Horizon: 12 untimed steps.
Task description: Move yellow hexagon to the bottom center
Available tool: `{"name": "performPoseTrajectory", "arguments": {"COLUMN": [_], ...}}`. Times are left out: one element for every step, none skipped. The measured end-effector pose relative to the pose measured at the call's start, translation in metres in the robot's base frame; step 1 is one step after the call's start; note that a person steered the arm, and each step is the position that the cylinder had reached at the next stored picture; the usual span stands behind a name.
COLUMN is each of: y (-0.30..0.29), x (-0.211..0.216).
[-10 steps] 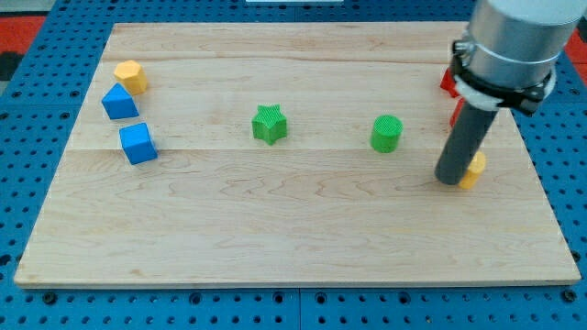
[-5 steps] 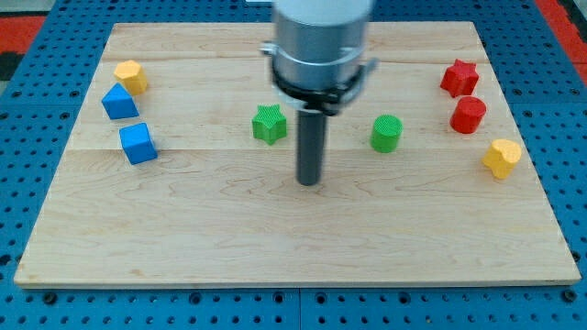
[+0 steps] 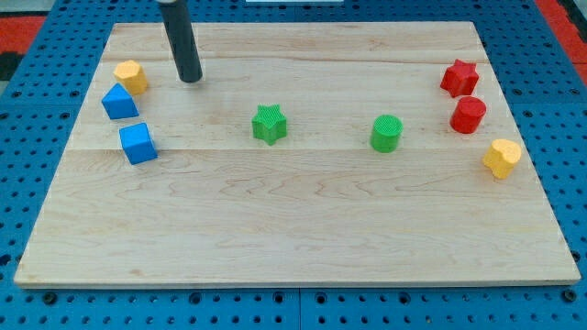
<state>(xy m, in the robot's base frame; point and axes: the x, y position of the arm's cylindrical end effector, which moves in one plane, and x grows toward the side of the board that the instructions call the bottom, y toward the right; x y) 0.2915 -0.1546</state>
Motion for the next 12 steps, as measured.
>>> {"name": "performPoseTrajectory", "arguments": {"y": [-0.028,-0.096,-0.120,-0.113,-0.083,-0.062,-0.061,-0.061,-0.063,-0.063,-0.063,-0.058], "x": [-0.035,-0.041,-0.024,-0.004,0.013,0.017,0.022,0.028,0.032,0.035,0.035,0.035]}}
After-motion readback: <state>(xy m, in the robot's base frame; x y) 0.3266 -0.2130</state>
